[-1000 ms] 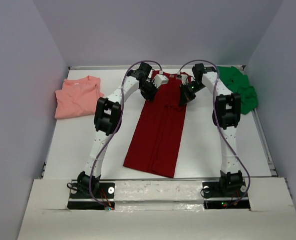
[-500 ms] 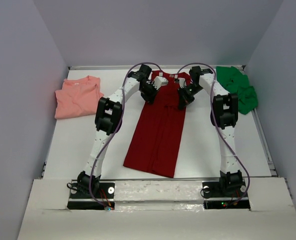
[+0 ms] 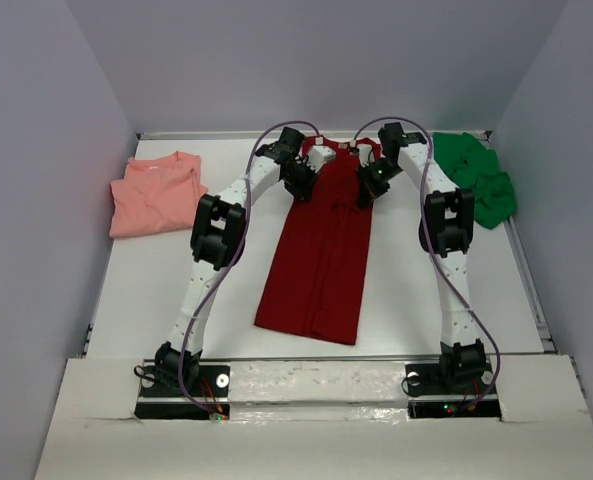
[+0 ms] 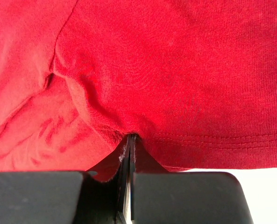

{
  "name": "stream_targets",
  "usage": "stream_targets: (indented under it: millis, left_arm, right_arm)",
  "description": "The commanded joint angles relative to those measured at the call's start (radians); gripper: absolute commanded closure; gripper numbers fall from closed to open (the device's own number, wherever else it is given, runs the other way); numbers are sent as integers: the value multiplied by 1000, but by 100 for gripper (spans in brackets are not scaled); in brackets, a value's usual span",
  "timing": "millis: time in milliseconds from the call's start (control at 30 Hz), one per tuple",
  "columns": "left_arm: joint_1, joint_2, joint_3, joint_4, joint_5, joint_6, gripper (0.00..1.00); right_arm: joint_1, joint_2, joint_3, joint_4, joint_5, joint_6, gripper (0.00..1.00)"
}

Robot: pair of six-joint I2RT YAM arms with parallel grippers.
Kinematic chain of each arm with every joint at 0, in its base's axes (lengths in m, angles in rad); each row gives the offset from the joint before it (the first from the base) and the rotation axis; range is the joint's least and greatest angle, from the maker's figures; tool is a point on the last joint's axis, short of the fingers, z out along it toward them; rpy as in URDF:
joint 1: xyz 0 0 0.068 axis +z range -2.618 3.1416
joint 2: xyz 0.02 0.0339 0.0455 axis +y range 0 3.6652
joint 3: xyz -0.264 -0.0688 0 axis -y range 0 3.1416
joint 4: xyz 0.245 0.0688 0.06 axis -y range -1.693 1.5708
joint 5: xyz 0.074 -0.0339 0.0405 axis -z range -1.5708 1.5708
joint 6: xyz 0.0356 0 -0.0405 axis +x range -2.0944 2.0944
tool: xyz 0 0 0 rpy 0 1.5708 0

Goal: Fold and stack the t-shirts
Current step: Fold the tshirt

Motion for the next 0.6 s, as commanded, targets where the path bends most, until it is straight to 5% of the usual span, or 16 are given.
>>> stream_targets:
  millis: [0,567]
  left_arm:
    - [-5,15,48,79,-51,-80,100]
    - [1,4,47,177,-191,-164,100]
  right_arm:
    - [9,46,62,123,96,-2,100]
    - [9,91,183,342,243,-35,100]
